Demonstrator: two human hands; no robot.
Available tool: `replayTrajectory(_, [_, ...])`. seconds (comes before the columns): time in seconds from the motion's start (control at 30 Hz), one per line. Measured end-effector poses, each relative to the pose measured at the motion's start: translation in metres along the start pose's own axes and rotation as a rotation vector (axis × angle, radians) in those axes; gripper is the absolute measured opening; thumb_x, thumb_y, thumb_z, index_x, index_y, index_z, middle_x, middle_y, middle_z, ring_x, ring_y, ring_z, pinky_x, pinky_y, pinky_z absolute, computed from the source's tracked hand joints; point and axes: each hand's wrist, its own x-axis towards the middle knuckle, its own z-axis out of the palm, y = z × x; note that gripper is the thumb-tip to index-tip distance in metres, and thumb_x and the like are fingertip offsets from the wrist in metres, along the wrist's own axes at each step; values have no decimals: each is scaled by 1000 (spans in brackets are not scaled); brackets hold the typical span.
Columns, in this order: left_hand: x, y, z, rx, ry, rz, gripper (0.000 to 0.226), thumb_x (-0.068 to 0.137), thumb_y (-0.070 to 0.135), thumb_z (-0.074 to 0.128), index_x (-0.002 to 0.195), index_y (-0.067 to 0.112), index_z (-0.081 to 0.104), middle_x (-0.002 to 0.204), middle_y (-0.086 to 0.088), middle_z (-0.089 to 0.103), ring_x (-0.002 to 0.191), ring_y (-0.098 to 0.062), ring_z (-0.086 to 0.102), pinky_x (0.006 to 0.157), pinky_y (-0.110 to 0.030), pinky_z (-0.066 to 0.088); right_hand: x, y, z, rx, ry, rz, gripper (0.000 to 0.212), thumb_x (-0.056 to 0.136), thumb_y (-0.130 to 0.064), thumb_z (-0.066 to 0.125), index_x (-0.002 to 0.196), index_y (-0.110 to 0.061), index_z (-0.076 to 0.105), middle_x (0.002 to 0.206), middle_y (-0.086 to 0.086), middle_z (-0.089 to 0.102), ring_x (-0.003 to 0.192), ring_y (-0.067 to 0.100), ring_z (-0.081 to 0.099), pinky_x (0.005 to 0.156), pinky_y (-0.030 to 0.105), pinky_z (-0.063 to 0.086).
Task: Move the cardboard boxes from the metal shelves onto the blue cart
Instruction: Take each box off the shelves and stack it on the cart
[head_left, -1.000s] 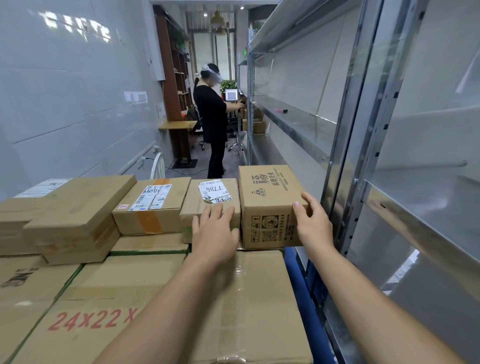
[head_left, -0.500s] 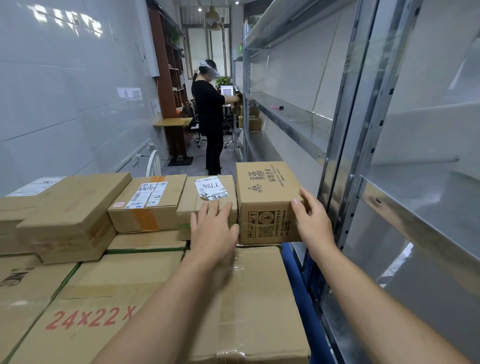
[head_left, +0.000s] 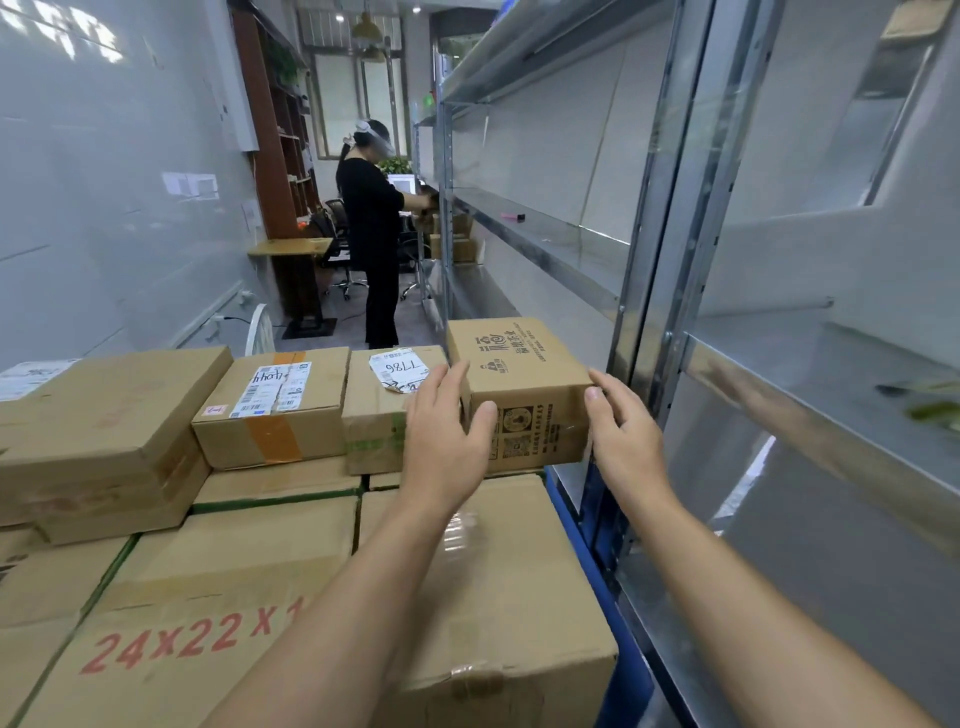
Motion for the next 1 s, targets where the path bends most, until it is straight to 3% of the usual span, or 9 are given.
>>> replayTrajectory(0.1, [-9,1,-10,-85,-36,44,54,97,33,54,148,25,40,153,3,39,143,-12,28,119,-41,25,-21,-10,1,-4,48,-21,33,102,-32,49,135,-34,58,134,-19,55,124,-1,48,109,31,39])
replayTrajectory(0.33, [-40,0,-48,-190,-176,85,53,95,32,56,146,24,45,147,5,45,136,-12,38,115,-40,31,-84,-35,6,-72,195,-28,39,98,-37,52,138,-35,54,139,-15,54,130,4,48,112,40,40])
replayTrajectory(0.63, [-105,8,-94,-251,-405,208,53,99,31,55,149,25,40,151,8,41,138,-4,33,118,-31,28,-196,-70,-9,-190,344,33,40,101,-29,52,142,-33,50,141,-17,47,129,1,42,105,26,36])
replayTrajectory(0.8, [-140,25,-93,-333,-493,235,52,99,30,55,149,26,41,151,10,41,139,-3,33,118,-31,27,-247,-82,-28,-295,396,13,40,100,-27,55,140,-29,53,142,-15,50,131,-2,42,110,24,33])
replayTrajectory(1.0, [-198,61,-80,-407,-633,290,51,98,33,54,148,30,41,150,11,42,139,-5,34,118,-36,30,-321,-90,-77,-374,522,71,39,99,-29,57,138,-28,56,143,-11,52,134,2,44,114,32,34])
